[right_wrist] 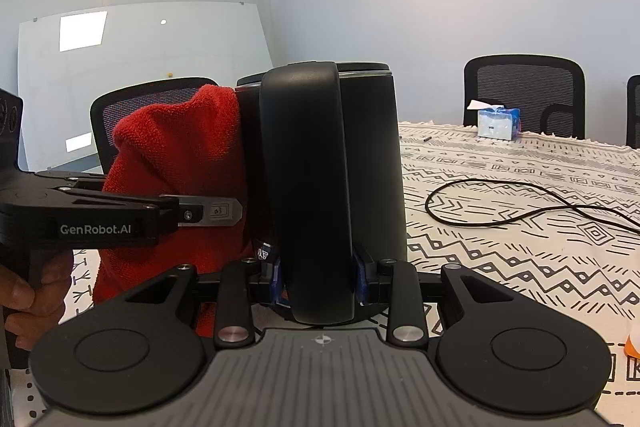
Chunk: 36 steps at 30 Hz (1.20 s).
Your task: Clean container
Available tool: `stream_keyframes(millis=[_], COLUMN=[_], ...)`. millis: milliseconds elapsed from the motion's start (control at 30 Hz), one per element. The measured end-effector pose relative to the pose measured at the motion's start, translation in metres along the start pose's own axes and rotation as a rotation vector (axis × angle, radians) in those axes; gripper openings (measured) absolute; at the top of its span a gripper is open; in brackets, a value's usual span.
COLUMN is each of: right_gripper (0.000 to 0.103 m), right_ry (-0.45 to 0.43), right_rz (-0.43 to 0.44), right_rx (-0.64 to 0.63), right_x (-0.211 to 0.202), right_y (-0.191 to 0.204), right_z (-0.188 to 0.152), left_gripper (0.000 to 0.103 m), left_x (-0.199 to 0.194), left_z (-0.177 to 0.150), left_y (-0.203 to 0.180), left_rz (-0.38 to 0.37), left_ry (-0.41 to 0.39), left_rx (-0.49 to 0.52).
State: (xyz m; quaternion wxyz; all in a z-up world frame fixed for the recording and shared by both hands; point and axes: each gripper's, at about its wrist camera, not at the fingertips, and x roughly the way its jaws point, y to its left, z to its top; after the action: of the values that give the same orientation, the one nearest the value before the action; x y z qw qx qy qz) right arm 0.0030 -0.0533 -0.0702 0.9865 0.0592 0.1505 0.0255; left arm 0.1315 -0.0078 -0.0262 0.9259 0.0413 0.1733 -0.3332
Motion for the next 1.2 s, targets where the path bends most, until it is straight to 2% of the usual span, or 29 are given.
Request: stream_keyframes(millis=[133,467,767,1033,1200], right_gripper=[0.031,0.031,0.031,0.031,0.031], right_ry=[0.000,0.000,0.000,0.000,0.000], right_rz=[0.001,0.001,0.002,0.002,0.003], right_rx=[0.000,0.000,0.000,-0.001,0.000], right_x=[0.000,0.000,-0.003,-0.004,-0.005], right_y=[-0.001,-0.002,0.000,0.000,0.000], right_z=[0.000,0.000,-0.001,-0.002,-0.002], left_gripper=[0.029,0.029,0.030,0.030,0.030], left_x=[-0.004,0.005,0.002,0.007,0.002], left_z=[0.008,-0.004,0.003,-0.004,0.006], left_y=[-0.001,0.000,-0.007,-0.006,-0.005], left_rz=[-0.009,-0.008,-0.013,-0.002,-0.006], left_ry=[-0.028,0.008,-0.024,0.011,-0.022], left_rx=[0.004,-0.017,0.010,-0.004,-0.003])
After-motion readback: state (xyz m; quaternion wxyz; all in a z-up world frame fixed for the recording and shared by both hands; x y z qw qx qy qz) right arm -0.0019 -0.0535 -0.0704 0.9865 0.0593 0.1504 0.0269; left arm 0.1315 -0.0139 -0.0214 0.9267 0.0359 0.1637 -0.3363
